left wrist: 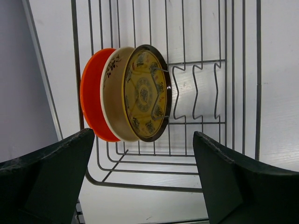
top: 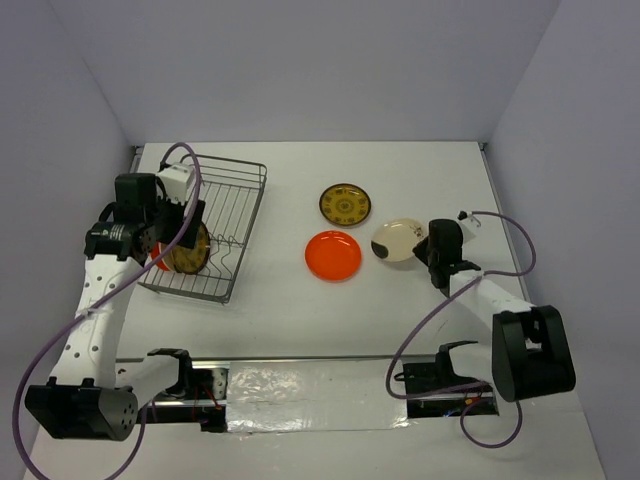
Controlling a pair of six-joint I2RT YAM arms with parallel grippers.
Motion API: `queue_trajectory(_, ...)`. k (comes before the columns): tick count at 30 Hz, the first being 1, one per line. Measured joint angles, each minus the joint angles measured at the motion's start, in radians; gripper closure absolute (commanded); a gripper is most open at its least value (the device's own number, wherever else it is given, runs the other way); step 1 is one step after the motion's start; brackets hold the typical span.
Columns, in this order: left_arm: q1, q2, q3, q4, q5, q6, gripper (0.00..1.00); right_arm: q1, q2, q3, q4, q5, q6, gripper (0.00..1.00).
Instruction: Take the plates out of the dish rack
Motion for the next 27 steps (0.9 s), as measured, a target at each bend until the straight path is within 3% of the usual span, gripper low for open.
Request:
queue_trajectory(1,0.000,-0.002,-0.003,0.000,-0.006,0.003,0.00,-0.015,0.030,0.001,0.009,-0.012,0.001,0.43)
queue_trajectory(2,0.000,-0.005,-0.005,0.000,-0.011,0.009,0.00,-0.026,0.054,0.002,0.014,-0.018,0.000,0.28)
queue_trajectory(3,0.000,-0.007,-0.006,0.001,-0.017,0.017,0.01,-0.032,0.072,0.002,0.016,-0.031,-0.007,0.20)
queue_trajectory(5,0.000,-0.014,-0.011,0.006,-0.026,0.022,0.00,-0.033,0.082,0.002,0.014,-0.048,-0.011,0.12)
queue_trajectory(6,0.000,-0.015,-0.012,0.007,-0.028,0.023,0.00,-0.031,0.079,0.002,0.014,-0.051,-0.011,0.01)
queue_trajectory(11,0.000,-0.012,-0.020,0.021,-0.039,0.027,0.03,0.064,0.039,0.071,-0.174,0.090,-0.007,0.00)
queue_trajectory(17,0.000,0.047,-0.057,0.062,-0.089,0.047,0.19,0.291,0.019,0.272,-0.462,0.346,0.022,0.00)
queue_trajectory(27,0.000,0.183,-0.122,0.170,-0.166,0.040,0.45,0.480,-0.121,0.277,-0.571,0.415,0.023,0.00)
